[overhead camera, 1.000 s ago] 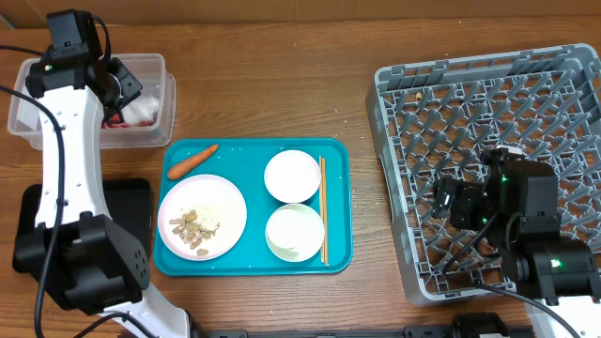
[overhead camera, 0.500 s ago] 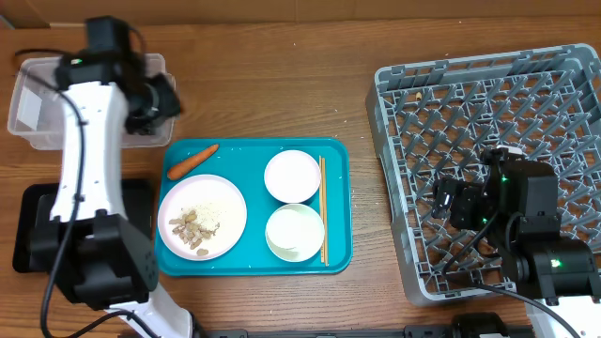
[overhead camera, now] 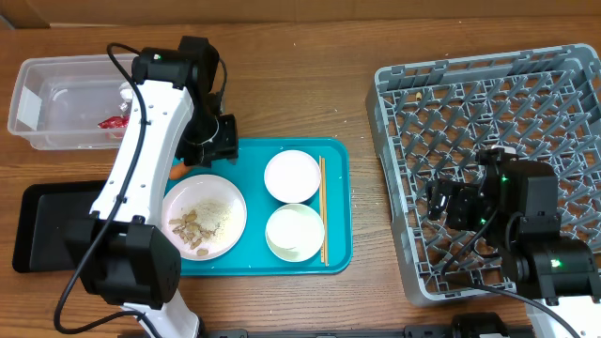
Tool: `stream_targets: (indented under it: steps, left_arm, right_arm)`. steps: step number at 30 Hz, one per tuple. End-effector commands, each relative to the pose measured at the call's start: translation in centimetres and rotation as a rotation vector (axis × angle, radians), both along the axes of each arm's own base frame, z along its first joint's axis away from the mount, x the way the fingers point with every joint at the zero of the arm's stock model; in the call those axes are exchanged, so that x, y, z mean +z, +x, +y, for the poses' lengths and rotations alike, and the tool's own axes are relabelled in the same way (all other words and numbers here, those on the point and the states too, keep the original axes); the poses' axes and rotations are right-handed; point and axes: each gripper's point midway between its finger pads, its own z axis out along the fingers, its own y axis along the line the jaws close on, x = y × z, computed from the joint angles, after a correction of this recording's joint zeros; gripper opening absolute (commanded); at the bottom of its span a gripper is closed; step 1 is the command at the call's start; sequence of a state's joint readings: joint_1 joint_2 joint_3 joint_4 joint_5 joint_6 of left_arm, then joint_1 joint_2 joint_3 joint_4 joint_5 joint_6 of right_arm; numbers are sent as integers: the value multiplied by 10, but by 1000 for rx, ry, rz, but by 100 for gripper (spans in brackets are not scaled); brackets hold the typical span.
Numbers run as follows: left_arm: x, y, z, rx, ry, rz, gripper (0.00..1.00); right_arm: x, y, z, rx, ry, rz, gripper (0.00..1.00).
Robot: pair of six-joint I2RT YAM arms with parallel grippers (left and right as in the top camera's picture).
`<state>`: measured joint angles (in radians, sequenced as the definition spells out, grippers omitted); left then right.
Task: Sort waste into correct bins and load items into the dishwasher
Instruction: 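Grasp the white cup on the tray with the left gripper and lift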
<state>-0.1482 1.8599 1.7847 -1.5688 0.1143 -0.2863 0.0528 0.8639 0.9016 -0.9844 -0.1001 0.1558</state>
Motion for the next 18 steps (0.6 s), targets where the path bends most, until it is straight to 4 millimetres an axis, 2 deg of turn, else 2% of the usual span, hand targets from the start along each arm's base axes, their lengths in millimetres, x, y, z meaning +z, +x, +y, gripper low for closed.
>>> stream_targets:
  steps: [1, 4, 7, 12, 15, 18]
  left_arm:
    - [21, -14, -12, -71, -3, -55, 48]
    - [30, -31, -33, -150, -7, -84, 49]
    - [29, -53, -54, -210, -4, -72, 50]
    - [0, -86, -74, -262, 32, 18, 50]
    - [-23, -101, -77, -280, 54, 70, 50]
    - [-44, -108, -76, -279, 63, 93, 50]
  right_arm:
    - [14, 4, 2, 7, 11, -38, 100]
    - [14, 4, 2, 7, 10, -38, 100]
    - [13, 4, 2, 7, 10, -37, 100]
    - [13, 3, 2, 7, 10, -35, 100]
    - [13, 3, 2, 7, 10, -35, 100]
    - [13, 3, 2, 7, 10, -35, 100]
